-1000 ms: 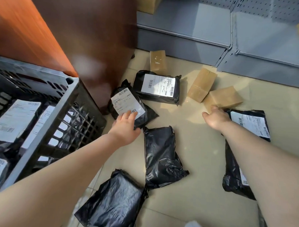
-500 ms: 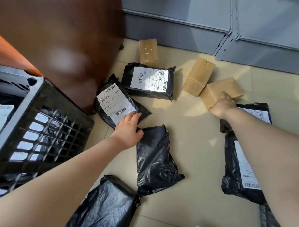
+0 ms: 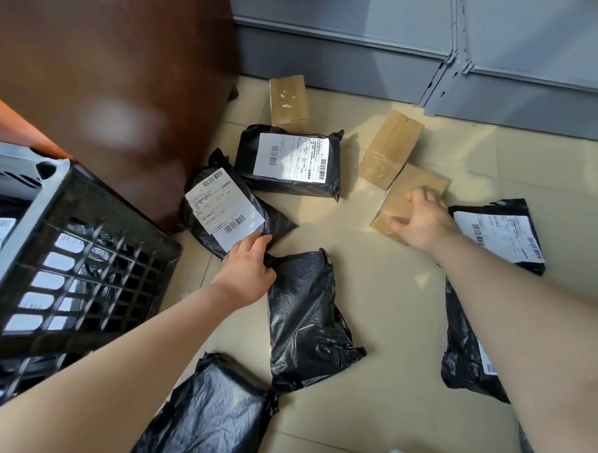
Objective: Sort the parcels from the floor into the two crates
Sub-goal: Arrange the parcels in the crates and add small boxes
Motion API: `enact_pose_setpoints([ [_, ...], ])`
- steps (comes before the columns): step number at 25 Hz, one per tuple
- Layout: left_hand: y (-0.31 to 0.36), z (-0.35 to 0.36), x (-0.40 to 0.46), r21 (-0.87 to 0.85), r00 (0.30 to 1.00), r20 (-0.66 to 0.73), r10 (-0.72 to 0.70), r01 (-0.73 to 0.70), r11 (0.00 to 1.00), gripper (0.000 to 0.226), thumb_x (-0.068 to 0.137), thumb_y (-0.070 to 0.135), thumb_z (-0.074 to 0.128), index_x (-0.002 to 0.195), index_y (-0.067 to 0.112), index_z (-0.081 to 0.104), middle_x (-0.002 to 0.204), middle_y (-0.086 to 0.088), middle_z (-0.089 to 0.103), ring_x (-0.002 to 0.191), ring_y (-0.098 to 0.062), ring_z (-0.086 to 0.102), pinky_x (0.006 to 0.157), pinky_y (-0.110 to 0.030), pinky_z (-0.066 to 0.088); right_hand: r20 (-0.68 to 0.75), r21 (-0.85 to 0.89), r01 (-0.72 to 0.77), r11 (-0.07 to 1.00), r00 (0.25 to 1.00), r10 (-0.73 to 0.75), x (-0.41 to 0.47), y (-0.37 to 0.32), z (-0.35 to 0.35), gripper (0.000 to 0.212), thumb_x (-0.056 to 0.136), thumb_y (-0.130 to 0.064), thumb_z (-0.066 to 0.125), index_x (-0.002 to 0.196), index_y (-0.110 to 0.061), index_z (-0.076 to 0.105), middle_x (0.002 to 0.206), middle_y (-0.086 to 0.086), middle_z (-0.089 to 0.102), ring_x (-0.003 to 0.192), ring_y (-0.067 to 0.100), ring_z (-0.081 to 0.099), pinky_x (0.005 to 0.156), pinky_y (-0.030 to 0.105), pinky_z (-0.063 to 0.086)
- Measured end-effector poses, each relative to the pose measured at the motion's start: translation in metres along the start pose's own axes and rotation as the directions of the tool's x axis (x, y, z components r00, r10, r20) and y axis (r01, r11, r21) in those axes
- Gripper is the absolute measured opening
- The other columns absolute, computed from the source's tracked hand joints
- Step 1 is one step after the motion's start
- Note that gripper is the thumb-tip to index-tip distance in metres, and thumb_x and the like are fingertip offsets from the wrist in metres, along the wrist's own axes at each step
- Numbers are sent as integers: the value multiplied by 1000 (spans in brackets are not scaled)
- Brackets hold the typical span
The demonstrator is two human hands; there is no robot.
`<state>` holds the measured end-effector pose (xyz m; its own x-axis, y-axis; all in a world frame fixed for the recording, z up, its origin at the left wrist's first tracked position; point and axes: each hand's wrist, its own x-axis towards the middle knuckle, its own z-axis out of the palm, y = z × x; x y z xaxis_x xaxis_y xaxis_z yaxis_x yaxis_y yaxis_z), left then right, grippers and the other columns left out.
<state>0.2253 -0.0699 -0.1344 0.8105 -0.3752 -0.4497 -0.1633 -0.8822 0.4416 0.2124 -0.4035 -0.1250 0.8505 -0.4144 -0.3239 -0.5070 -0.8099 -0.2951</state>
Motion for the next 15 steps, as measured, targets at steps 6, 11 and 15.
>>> enact_pose_setpoints([
  [6,-2,1,-5,-19,1000,7,0,0,1000,67,92,23,52,153,20,23,159,-4,20,145,-28,17,119,-42,19,-185,-52,-18,998,983,8,-34,-32,42,71,72,-62,69,117,-11,50,128,11,42,121,32,36,95,47,45],
  [11,1,1,-10,-43,1000,10,-9,10,999,67,92,23,52,152,20,24,159,-3,20,145,-27,17,119,-40,19,-185,106,-62,992,979,81,-45,-49,56,69,69,-39,75,127,-18,43,138,9,34,129,31,30,96,46,40],
  [15,13,0,-16,-83,1000,-9,16,-16,996,65,93,24,52,151,20,26,158,-3,24,145,-26,19,119,-39,19,-305,466,45,883,946,113,-51,-40,44,78,69,-40,69,137,-12,42,142,16,38,130,34,33,106,35,29],
])
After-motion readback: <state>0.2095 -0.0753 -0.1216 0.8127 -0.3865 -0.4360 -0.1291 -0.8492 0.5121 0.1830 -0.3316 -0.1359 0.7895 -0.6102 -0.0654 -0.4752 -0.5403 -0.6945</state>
